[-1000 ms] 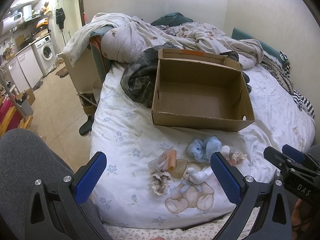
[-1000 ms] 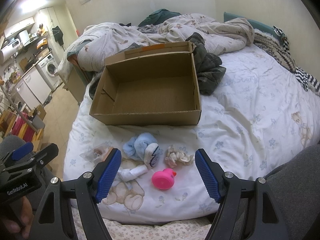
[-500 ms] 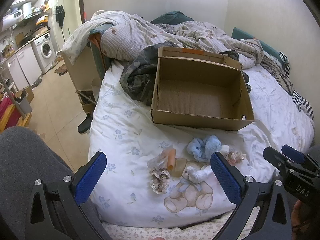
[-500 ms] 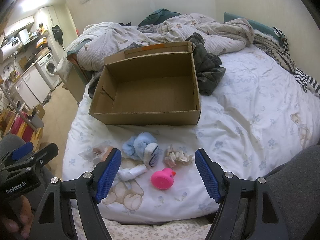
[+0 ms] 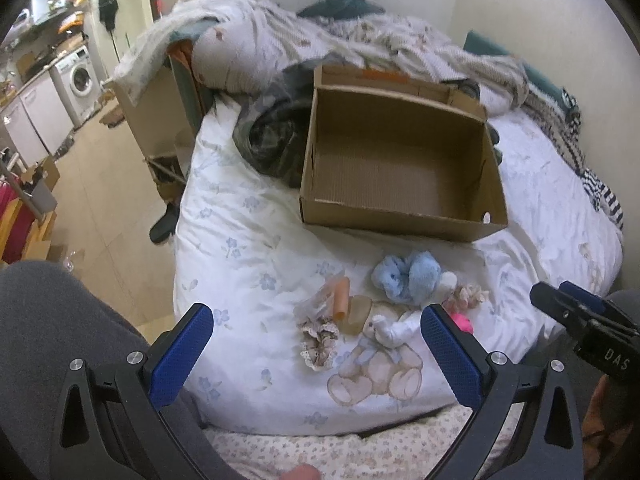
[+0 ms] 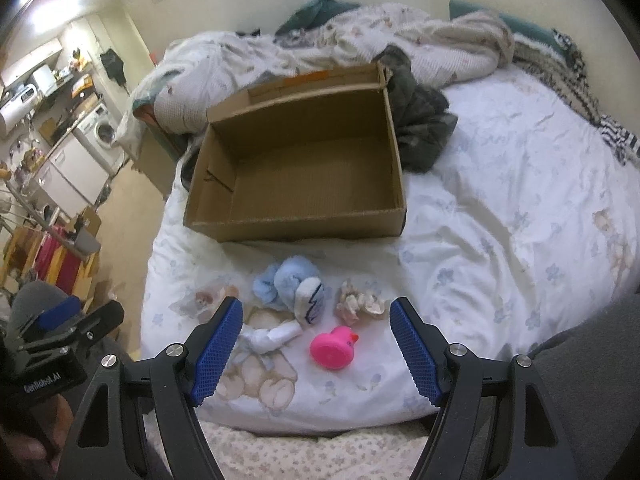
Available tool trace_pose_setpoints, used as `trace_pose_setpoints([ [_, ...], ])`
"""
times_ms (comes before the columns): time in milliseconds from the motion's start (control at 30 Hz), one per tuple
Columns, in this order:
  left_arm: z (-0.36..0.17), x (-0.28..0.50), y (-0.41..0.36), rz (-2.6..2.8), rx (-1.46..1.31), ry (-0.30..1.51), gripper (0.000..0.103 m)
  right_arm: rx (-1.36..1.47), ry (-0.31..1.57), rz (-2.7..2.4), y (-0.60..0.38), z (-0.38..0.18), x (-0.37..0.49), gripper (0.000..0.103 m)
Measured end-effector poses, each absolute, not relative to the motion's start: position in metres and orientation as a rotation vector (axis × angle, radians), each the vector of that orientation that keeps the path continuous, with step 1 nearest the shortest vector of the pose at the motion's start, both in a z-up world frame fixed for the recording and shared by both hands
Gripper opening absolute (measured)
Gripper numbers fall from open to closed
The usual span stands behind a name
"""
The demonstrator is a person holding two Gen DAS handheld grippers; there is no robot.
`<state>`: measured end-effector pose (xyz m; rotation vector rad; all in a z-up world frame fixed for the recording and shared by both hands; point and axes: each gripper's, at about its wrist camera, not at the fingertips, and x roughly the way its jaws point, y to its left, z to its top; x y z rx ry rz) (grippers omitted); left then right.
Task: Organize soft objects
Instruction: 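Grasp the pink duck with the right tool while the left tool grasps the plastic bag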
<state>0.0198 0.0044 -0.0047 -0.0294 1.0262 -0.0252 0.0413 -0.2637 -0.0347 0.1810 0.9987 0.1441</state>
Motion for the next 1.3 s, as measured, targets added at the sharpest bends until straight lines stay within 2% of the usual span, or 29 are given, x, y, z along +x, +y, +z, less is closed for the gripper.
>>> trace_pose_setpoints([
  [200,-0.007,0.064,0.015,-0.007,0.011,1.117,0.103,0.192,1.219,0.226,-0.265,-0.059,0.073,0.08],
  [400,-0.04,0.106,0.034,0.027,-0.053,1.269,0.102,0.279,1.356,0.24,-0.269,-0.091,0.096,0.08],
  [500,-0.064,0.12,0.036,0.035,-0.083,1.352,0.092,0.301,1.45,0.245,-0.264,-0.117,0.101,0.08],
  [567,-0.083,0.126,0.037,0.037,-0.113,1.41,0.079,0.274,1.474,0.215,-0.26,-0.131,0.105,0.08],
  [600,-0.091,0.128,0.037,0.034,-0.121,1.429,0.078,0.266,1.485,0.205,-0.258,-0.137,0.106,0.08],
  [700,-0.11,0.13,0.035,0.024,-0.135,1.488,0.076,0.25,1.517,0.192,-0.253,-0.156,0.109,0.078],
  [900,-0.114,0.126,0.021,-0.035,-0.089,1.489,0.076,0.228,1.544,0.192,-0.248,-0.174,0.114,0.07],
  [933,-0.117,0.126,0.019,-0.036,-0.078,1.497,0.076,0.223,1.549,0.191,-0.246,-0.178,0.114,0.062],
  [1000,-0.125,0.127,0.016,-0.038,-0.067,1.517,0.07,0.222,1.57,0.195,-0.244,-0.183,0.117,0.051],
  [1067,-0.132,0.127,0.014,-0.047,-0.063,1.541,0.053,0.223,1.577,0.196,-0.242,-0.186,0.117,0.05],
  [1100,-0.137,0.128,0.014,-0.052,-0.065,1.553,0.049,0.222,1.576,0.194,-0.242,-0.187,0.118,0.05],
  [1167,-0.146,0.131,0.013,-0.071,-0.085,1.574,0.029,0.227,1.571,0.193,-0.24,-0.188,0.119,0.05],
  [1233,-0.151,0.134,0.012,-0.106,-0.128,1.592,0.015,0.23,1.57,0.192,-0.24,-0.188,0.119,0.048],
  [1300,-0.148,0.136,0.011,-0.134,-0.145,1.572,0.013,0.226,1.561,0.195,-0.238,-0.187,0.119,0.048],
])
